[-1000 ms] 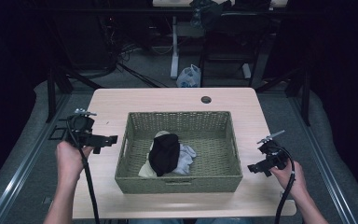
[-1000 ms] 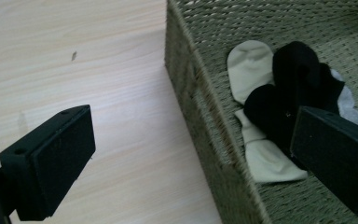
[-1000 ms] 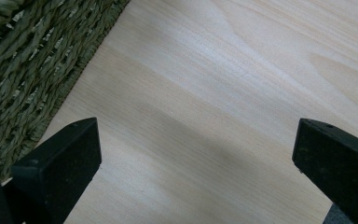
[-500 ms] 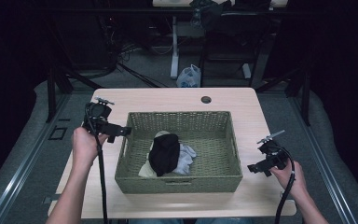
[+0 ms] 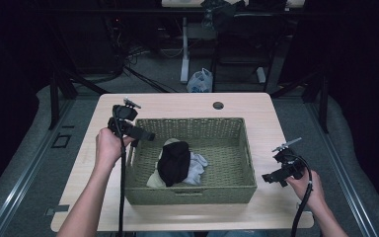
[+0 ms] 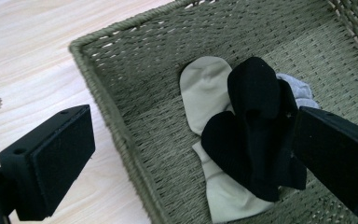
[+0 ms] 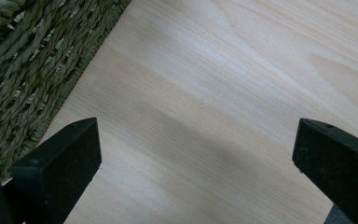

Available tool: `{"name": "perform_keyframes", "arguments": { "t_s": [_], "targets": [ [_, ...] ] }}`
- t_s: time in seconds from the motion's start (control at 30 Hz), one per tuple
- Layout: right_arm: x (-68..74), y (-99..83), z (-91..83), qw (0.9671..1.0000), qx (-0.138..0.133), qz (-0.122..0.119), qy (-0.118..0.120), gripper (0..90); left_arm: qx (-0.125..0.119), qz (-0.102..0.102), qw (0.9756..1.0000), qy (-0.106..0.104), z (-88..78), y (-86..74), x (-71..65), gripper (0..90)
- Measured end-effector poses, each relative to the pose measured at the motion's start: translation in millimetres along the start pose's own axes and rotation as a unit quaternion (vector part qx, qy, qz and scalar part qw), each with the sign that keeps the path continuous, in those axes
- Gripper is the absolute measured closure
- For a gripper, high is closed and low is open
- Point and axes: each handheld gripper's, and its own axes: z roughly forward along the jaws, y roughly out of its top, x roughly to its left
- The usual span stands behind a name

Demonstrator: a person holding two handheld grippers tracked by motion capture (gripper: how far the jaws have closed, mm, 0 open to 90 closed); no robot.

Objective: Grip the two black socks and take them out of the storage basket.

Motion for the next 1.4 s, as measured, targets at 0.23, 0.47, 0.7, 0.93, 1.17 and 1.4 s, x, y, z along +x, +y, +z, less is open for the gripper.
{"name": "perform_keyframes", "arguments": {
  "t_s": [0.23,0.47,0.7,0.93,1.17,1.4],
  "targets": [
    [-0.8,0.2,0.2,1.0,0.003,-0.001,0.002,0.6,0.016,-0.004,0.9995,-0.028,20.6,5.7,-5.0,1.0],
    [-0.6,0.0,0.7,1.0,0.002,0.0,0.002,0.6,0.036,0.014,0.9981,-0.047,39.6,8.4,-16.1,17.0],
    [-0.8,0.0,0.4,1.0,0.002,-0.001,0.002,0.7,0.069,0.033,0.9958,-0.051,59.2,8.2,-27.6,30.9],
    [-0.8,-0.2,0.4,1.0,0.0,0.002,0.005,0.7,0.087,0.041,0.9933,-0.065,73.5,8.4,-33.0,43.6],
    [-1.0,0.0,0.2,1.0,0.003,0.0,0.002,0.7,0.096,0.065,0.9908,-0.07,81.0,5.0,-41.0,75.6],
    [-0.9,-0.1,0.2,1.0,0.003,0.0,0.002,0.7,0.078,0.081,0.9913,-0.069,67.2,5.9,-45.1,86.4]
  ]
}}
